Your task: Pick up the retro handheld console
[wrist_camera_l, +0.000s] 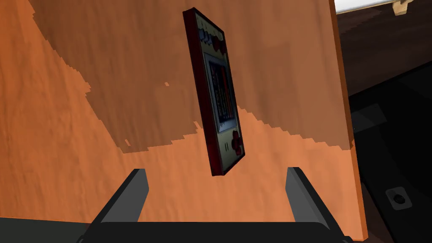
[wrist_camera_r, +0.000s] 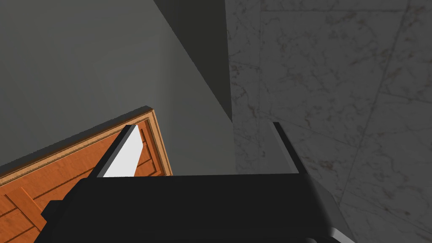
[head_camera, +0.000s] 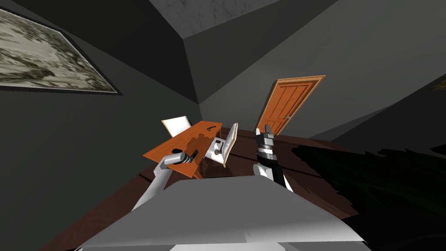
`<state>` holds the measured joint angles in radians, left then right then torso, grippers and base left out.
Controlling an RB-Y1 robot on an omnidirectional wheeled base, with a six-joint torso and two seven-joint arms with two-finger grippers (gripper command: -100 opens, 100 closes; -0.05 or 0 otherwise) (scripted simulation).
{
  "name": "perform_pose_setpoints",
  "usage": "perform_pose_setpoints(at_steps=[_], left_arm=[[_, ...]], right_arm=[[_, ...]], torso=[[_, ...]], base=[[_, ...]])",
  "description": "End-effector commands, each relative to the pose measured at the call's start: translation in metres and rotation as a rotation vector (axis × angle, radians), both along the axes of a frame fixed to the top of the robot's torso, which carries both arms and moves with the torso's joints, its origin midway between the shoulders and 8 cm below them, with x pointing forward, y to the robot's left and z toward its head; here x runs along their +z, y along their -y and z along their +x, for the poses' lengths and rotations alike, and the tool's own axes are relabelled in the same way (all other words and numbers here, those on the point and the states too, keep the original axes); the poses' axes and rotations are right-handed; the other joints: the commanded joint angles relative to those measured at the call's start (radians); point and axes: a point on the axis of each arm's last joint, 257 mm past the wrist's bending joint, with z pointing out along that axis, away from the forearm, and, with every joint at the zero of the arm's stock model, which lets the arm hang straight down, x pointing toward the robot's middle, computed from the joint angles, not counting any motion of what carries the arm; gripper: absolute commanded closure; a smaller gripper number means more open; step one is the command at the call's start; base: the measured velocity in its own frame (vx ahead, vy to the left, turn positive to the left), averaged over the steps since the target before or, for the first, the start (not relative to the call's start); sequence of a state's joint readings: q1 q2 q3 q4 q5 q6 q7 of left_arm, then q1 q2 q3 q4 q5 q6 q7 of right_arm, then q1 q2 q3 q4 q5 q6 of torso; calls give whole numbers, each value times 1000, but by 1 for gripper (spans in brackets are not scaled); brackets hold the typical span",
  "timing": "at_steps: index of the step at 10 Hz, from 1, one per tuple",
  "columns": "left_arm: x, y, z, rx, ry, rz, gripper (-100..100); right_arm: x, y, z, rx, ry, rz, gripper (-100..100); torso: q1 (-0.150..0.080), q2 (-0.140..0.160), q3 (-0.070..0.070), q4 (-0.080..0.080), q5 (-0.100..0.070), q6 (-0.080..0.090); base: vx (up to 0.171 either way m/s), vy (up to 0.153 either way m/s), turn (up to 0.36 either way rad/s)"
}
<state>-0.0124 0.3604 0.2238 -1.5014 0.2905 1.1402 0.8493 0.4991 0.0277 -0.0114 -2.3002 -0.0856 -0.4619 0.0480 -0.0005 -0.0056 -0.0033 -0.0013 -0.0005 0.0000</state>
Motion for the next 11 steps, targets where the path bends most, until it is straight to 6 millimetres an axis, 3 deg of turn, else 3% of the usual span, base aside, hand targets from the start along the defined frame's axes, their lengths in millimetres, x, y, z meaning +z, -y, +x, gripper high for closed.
perform_pose_setpoints(at_steps=[1,4,5,11], left_arm=[[-6,0,-11,24,-38,-20,-100],[-21,-5,-35,102,-134,-78,-100],[-21,-5,-35,102,-134,-78,-100],[-45,-10,-91,279,-332,-194,-100]], right_arm=[[0,0,0,0,0,0,0],[0,0,0,0,0,0,0],[0,0,0,0,0,0,0],[0,0,0,0,0,0,0]], torso=[[0,0,0,0,0,0],[1,2,1,0,0,0],[1,2,1,0,0,0],[3,-2,-1,-1,1,0]], base=[[68,-4,-45],[63,1,-74],[65,9,-39],[106,31,-112]])
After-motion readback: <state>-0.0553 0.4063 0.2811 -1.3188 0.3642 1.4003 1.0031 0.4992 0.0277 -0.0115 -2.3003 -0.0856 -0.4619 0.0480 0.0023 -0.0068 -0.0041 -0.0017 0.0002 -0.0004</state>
